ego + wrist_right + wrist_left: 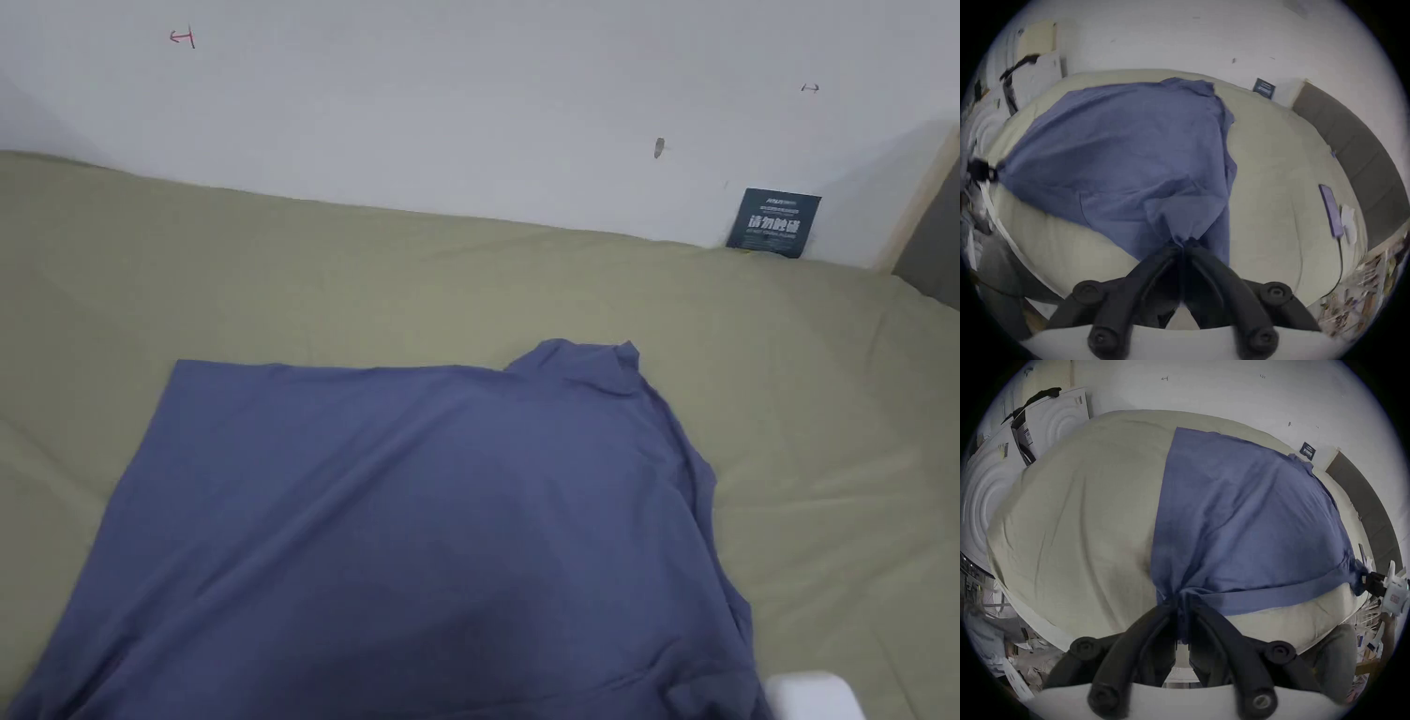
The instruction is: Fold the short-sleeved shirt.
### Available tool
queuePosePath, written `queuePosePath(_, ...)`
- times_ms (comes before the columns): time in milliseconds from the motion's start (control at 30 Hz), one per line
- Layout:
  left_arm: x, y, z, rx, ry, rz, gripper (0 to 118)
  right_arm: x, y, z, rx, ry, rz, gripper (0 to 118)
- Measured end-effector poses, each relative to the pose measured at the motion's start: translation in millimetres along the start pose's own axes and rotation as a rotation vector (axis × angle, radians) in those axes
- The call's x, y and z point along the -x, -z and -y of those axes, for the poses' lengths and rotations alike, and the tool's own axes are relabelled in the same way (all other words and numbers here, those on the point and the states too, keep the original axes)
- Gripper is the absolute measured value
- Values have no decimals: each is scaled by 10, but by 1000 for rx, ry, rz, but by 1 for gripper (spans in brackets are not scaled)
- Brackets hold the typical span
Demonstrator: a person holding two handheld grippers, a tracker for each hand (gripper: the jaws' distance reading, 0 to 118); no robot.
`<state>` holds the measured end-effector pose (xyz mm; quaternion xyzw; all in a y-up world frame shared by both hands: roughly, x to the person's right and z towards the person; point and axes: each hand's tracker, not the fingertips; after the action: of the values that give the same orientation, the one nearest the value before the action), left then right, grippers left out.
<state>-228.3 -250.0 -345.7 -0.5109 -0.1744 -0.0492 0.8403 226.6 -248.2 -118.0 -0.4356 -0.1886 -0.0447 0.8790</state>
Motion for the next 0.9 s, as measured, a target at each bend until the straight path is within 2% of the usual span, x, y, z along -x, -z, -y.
queuePosePath(33, 26, 4, -5, -1, 3, 0, 8, -46, -26, -29, -10, 42, -25, 4)
queuePosePath(133, 18, -48, -23, -23, 13, 13, 8, -140, -115, -91, -39, -7, 11, 4)
queuePosePath(433, -27, -404, -351, -100, 29, 43, 8, -253, -347, -447, -125, 20, -44, 4)
queuePosePath(700, -4, -319, -1240, -128, 120, 43, 8, -417, -65, -1345, -146, -92, -59, 4)
queuePosePath(800, -77, -94, -1615, -95, 194, 11, 8, -483, 232, -1765, -95, -120, -113, 4)
queuePosePath(900, -144, 220, -1944, -24, 267, -25, 8, -519, 617, -2100, -29, -152, -126, 4)
